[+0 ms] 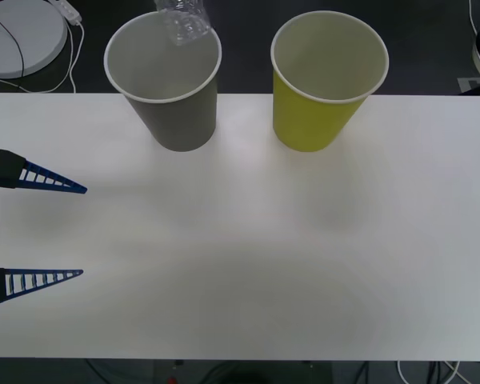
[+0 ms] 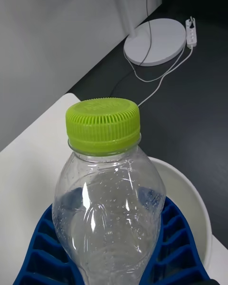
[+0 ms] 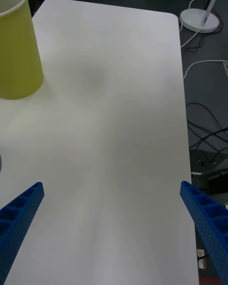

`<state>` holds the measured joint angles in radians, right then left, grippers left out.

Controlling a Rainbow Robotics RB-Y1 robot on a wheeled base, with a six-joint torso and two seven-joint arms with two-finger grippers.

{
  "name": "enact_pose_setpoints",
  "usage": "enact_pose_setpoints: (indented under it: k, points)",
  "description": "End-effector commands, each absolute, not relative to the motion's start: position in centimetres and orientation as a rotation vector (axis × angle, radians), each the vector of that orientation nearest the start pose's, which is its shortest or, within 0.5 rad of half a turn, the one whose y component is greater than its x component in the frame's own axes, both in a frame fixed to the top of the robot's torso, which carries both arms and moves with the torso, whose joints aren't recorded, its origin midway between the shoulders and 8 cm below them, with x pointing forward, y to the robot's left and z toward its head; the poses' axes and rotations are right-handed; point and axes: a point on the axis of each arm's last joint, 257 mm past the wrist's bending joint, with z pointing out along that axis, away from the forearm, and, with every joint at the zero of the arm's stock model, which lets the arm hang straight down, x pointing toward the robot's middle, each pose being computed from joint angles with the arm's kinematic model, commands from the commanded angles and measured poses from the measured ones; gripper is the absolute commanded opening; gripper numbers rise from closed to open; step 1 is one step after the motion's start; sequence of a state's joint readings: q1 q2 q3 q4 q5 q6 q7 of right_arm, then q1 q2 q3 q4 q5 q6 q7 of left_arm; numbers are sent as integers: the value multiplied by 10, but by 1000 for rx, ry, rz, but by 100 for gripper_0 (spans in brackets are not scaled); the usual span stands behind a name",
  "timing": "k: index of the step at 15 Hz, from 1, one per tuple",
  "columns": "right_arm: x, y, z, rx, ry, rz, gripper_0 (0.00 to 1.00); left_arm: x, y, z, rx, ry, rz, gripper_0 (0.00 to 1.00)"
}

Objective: Put the can into the green bin and the plastic bottle into the gray bin

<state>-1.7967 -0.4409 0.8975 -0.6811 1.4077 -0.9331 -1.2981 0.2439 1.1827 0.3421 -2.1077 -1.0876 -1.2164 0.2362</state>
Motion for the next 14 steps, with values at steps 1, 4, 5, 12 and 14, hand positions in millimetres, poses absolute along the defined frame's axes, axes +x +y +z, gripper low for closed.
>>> enact_pose_setpoints:
  k: [1, 4, 5, 12, 14]
  points:
    - [608, 129, 126, -941, 1888, 531, 0, 308, 235, -103, 1588, 1536, -458, 100]
    - [613, 137, 118, -954, 1889, 459, 0, 308, 235, -103, 1588, 1536, -458, 100]
    - [614, 139, 119, -947, 1893, 456, 0, 308, 235, -103, 1588, 1536, -458, 100]
    - [614, 140, 107, -877, 1991, 406, 0, 308, 235, -103, 1588, 1536, -458, 100]
    - [614, 140, 102, -875, 2007, 398, 0, 308, 235, -103, 1588, 1536, -458, 100]
